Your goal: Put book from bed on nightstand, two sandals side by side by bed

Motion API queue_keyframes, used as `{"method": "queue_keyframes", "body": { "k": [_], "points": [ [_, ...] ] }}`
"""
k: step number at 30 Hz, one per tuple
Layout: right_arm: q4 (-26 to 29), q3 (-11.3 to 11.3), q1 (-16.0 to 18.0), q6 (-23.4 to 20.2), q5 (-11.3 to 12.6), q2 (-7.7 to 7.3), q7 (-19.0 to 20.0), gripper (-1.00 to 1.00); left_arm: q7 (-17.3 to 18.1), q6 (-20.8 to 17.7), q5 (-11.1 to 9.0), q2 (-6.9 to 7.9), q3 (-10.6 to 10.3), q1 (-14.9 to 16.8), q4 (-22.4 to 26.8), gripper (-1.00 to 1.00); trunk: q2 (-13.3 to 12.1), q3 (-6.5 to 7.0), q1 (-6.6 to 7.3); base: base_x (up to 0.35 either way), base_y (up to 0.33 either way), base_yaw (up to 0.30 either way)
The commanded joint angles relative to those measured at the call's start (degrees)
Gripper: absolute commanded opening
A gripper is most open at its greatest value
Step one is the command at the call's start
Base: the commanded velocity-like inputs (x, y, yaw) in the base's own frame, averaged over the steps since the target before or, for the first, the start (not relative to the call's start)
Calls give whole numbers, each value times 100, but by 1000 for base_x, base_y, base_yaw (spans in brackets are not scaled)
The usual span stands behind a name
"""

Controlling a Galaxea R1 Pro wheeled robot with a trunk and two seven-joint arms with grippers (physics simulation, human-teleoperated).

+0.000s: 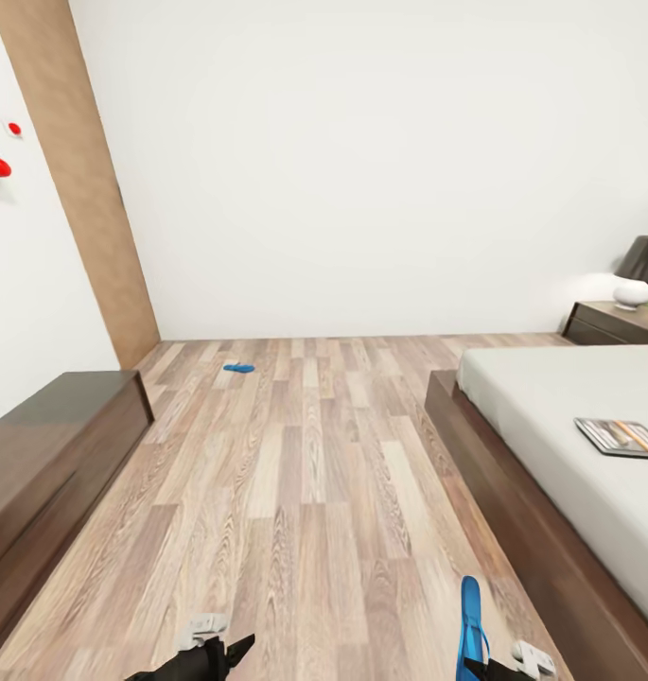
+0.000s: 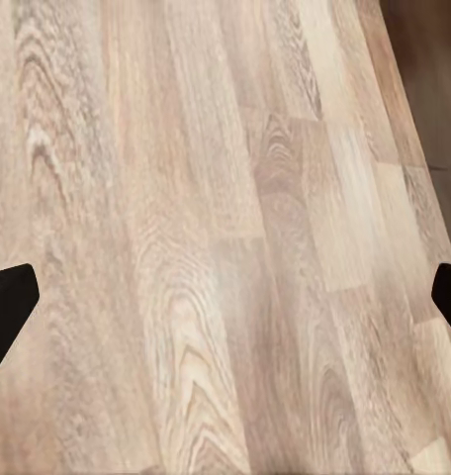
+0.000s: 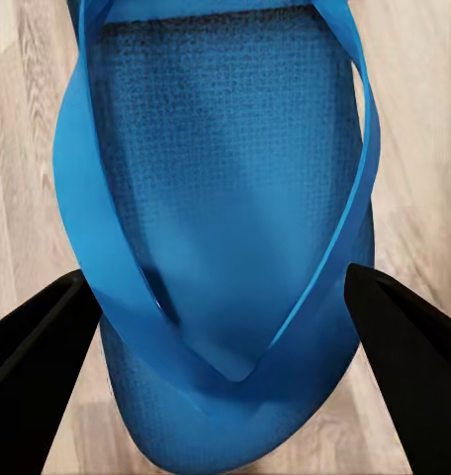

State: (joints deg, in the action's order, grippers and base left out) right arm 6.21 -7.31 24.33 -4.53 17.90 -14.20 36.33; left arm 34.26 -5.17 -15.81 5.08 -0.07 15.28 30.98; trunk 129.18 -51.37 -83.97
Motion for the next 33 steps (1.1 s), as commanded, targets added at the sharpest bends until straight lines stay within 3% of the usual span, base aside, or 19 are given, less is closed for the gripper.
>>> {"method": "queue_keyframes", "body": {
  "k": [1,33],
  "points": [
    [3,-51,2,-48,12,2,23,-100,0,-54,-60,2,-1,2,4,100,2,-6,-2,281,-188,0],
    [3,-51,-7,-48,12,4,23,-100,-36,-54,-62,2,-1,2,4,100,2,-6,-2,300,-113,0]
  ]
}}
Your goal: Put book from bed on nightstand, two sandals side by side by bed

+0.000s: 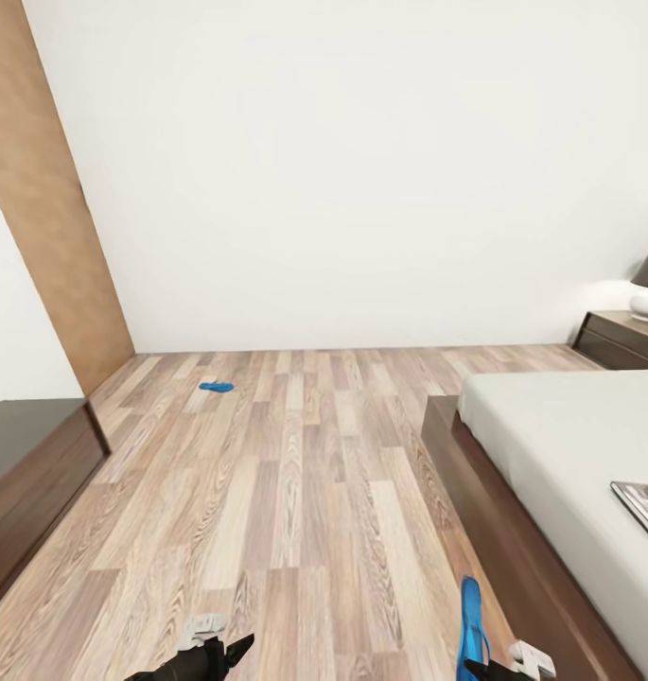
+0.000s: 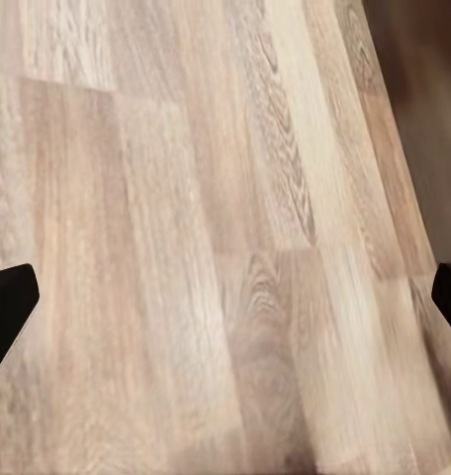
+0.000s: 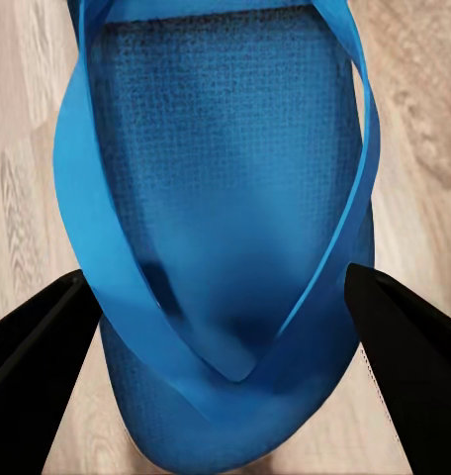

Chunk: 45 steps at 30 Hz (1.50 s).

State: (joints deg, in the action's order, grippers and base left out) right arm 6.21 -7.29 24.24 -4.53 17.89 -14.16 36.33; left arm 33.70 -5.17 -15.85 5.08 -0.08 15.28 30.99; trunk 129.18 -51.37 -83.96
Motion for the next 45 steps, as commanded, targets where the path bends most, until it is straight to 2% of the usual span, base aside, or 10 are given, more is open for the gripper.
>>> {"method": "queue_keyframes", "body": {
  "k": [1,19,45],
  "points": [
    [3,-53,2,-48,13,-1,23,-100,18,-54,-59,2,-1,2,3,100,2,-6,-2,309,-79,0],
    [3,-53,2,-48,13,-1,15,-100,18,-54,-60,2,-1,2,3,100,2,-6,-2,309,-74,0],
    [3,-53,2,-48,13,1,15,-100,16,-63,-67,7,8,2,3,100,2,-6,-2,328,-1,0]
  ]
}}
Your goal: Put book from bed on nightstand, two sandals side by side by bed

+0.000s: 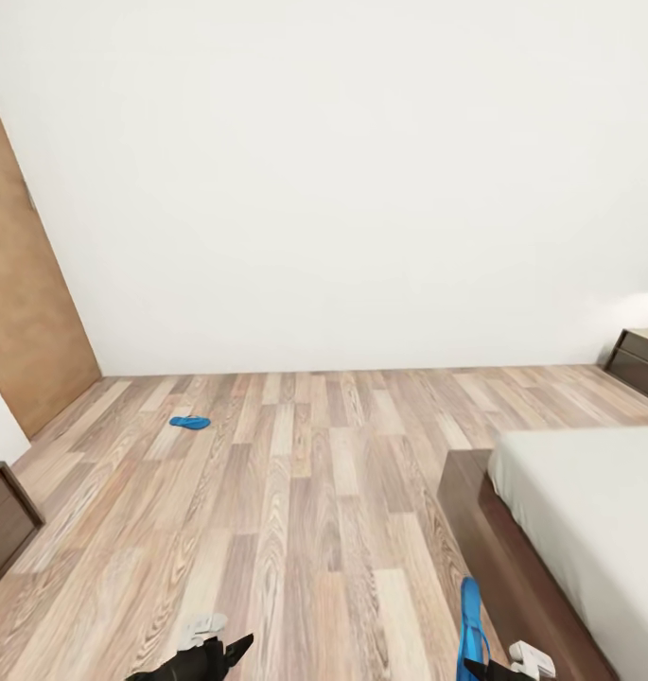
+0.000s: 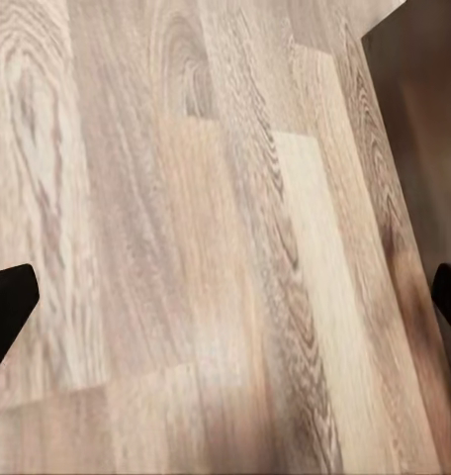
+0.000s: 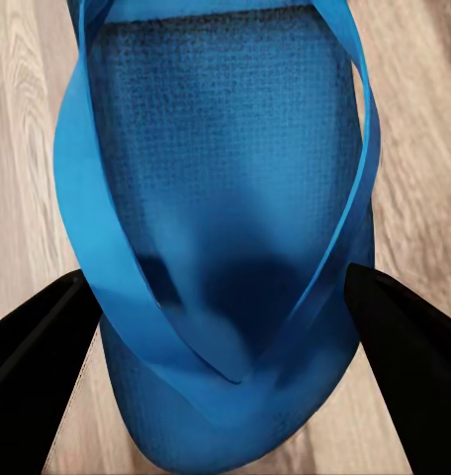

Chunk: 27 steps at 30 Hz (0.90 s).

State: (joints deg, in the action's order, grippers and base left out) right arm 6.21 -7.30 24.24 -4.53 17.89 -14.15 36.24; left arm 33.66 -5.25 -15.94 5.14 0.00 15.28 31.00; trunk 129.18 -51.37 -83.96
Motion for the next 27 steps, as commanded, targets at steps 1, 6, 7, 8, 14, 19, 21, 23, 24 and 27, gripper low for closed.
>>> {"method": "queue_keyframes", "body": {
  "k": [1,6,7,8,14,19,21,23,24,27],
  "points": [
    [3,-52,2,-48,13,0,23,-100,19,-55,-59,3,0,2,3,100,2,-6,-2,331,0,0],
    [1,-52,2,-48,7,0,23,-100,23,-62,-66,4,4,2,3,100,2,-6,-2,331,0,0],
    [1,-52,2,-48,8,0,23,-100,24,-63,-66,4,5,2,3,100,2,-6,-2,331,0,0],
    [2,-52,2,-48,11,0,23,-100,21,-63,-67,5,7,2,3,100,2,-6,-2,331,0,0],
    [-2,-52,2,-48,13,0,22,-100,21,-64,-67,5,7,2,3,100,2,-6,-2,331,0,0],
    [3,-52,2,-48,13,0,23,-100,18,-64,-68,5,1,2,3,100,2,-6,-2,331,0,0],
    [3,-52,2,-48,13,0,23,-100,18,-64,-68,5,1,2,3,100,2,-6,-2,331,0,0],
    [1,-52,2,-48,13,0,23,-100,18,-64,-68,5,0,2,5,100,2,-6,-2,331,0,0],
    [2,-52,2,-48,13,0,23,-100,18,-64,-68,5,0,2,4,100,2,-6,-2,331,0,0],
    [3,-52,2,-48,13,0,23,-100,18,-64,-68,5,6,2,3,100,2,-6,-2,331,0,0]
  ]
}}
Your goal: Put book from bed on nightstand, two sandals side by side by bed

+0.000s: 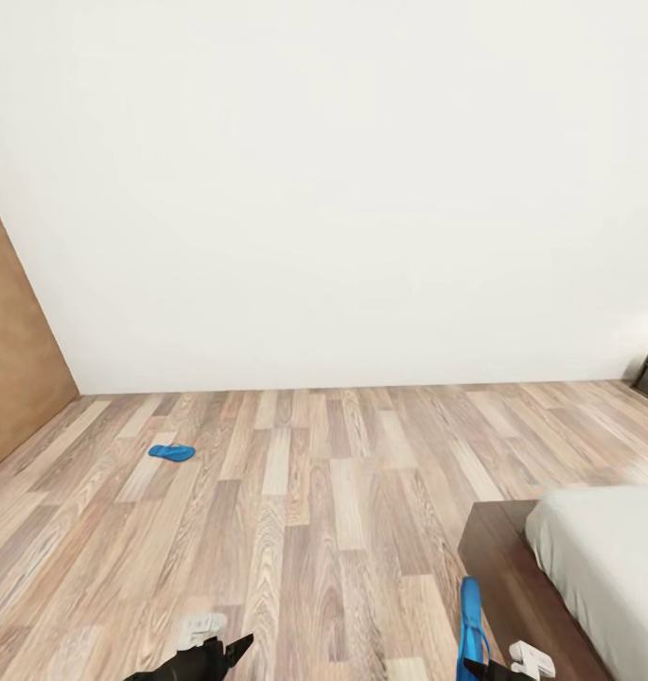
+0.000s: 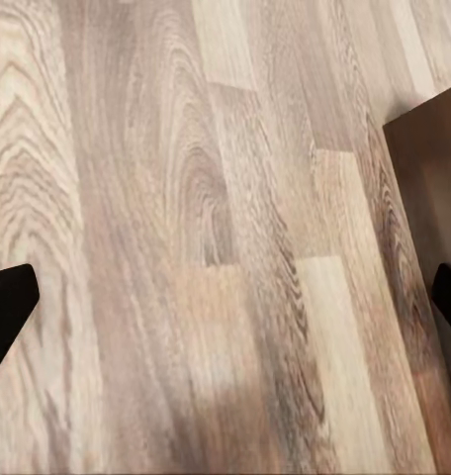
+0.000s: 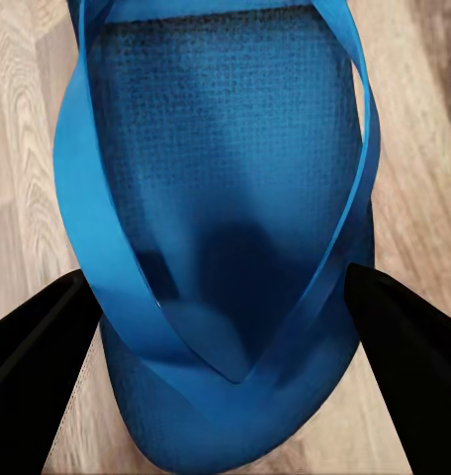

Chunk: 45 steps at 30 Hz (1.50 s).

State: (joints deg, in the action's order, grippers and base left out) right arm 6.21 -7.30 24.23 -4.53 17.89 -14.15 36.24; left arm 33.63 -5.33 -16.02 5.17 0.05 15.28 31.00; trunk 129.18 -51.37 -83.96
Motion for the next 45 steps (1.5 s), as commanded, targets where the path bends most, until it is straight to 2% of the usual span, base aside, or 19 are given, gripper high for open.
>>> {"method": "queue_keyframes", "body": {
  "k": [1,45],
  "points": [
    [3,-52,2,-48,13,0,23,-100,21,-58,-59,1,0,2,3,100,2,-6,-2,331,0,0],
    [3,-52,2,-48,13,-3,23,-100,-59,-65,-59,1,-4,2,3,100,2,-6,-2,333,0,0]
  ]
}}
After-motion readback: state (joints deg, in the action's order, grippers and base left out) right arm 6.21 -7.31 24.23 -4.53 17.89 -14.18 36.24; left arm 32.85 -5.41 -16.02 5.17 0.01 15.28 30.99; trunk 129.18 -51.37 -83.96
